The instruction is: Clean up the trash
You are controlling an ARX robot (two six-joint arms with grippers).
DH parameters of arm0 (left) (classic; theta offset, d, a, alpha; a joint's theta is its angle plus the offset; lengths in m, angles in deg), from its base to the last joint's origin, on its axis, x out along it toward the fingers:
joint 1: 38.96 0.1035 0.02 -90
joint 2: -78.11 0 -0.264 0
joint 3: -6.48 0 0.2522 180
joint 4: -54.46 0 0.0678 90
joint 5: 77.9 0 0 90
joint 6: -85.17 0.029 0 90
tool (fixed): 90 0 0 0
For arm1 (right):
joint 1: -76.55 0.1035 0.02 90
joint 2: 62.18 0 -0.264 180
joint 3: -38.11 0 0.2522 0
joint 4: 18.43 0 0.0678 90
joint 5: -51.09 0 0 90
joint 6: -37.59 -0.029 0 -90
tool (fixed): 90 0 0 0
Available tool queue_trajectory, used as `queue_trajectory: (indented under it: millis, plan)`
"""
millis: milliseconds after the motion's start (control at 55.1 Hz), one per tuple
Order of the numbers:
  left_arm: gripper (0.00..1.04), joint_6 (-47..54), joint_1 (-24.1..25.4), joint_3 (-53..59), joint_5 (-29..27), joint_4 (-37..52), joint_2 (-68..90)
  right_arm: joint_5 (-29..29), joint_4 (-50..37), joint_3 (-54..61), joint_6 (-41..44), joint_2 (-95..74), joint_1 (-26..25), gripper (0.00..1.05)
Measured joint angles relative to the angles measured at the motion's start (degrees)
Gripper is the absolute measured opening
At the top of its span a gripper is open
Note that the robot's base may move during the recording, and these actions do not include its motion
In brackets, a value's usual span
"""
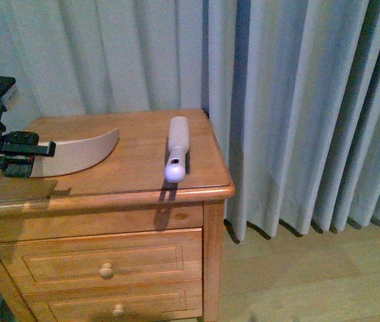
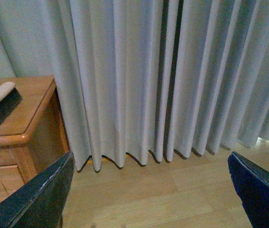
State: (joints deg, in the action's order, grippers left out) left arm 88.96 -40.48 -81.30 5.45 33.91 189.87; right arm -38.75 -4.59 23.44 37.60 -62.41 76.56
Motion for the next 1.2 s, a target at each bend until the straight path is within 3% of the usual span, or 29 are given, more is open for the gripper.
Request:
queue_trajectory:
  millis: [36, 400, 545, 854, 981, 1199]
  plan:
    - [0.29, 0.0, -0.11, 0.0, 0.04, -0.24, 0.0, 0.0, 0.0, 0.0, 0.0, 0.0, 0.0, 0.97]
    - [0.28, -0.39, -0.15, 2.54, 1.25, 1.7, -2.71, 0.0, 0.0, 0.0, 0.0, 0.0, 0.0, 0.97]
    - [0.28, -0.59, -0.13, 7.23, 2.69, 8.15, -8.79, 0.0, 0.0, 0.0, 0.0, 0.0, 0.0, 0.97]
    - [0.28, 3.67, -0.13, 26.91, 5.64, 31.85, -32.02, 0.02, 0.0, 0.0, 0.02, 0.0, 0.0, 0.97]
    - [0.28, 5.95, 1.84, 37.86, 11.45, 42.71, -45.59, 0.02, 0.0, 0.0, 0.0, 0.0, 0.0, 0.97]
    - [0.28, -0.79, 12.74, 48.11, 22.84, 43.01, -65.9, 0.02, 0.0, 0.0, 0.0, 0.0, 0.0, 0.97]
